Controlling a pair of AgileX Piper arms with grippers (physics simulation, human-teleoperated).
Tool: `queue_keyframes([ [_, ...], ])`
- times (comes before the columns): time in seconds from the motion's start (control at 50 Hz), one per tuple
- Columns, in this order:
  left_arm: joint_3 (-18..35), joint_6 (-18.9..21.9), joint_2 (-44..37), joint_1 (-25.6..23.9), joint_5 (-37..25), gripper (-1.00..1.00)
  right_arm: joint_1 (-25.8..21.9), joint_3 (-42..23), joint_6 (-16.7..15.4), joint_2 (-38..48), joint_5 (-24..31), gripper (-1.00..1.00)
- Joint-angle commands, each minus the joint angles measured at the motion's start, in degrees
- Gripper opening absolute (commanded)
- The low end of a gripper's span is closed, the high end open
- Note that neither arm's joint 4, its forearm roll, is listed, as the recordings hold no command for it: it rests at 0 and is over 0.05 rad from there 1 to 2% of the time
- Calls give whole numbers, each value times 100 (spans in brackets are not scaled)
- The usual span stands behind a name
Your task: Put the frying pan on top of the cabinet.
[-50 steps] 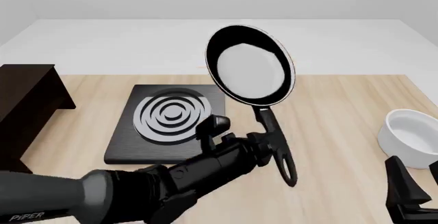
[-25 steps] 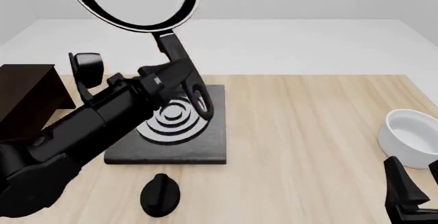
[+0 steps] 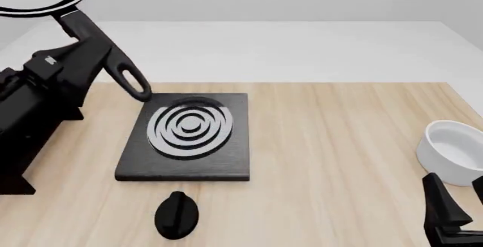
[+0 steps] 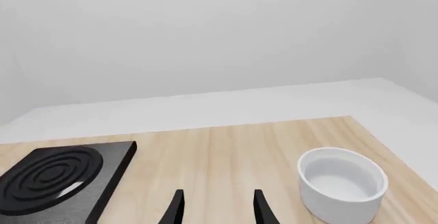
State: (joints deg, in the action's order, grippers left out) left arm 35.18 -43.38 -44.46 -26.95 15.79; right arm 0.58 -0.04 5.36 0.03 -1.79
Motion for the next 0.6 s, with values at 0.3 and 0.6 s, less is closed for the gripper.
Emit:
queue_keyframes([
  [0.3, -198, -553, 420, 1468, -107, -100, -8, 0, -26, 7, 3, 100],
  [0.6, -421, -1073, 232, 1766, 90, -100, -14, 3, -40, 0, 9, 100],
])
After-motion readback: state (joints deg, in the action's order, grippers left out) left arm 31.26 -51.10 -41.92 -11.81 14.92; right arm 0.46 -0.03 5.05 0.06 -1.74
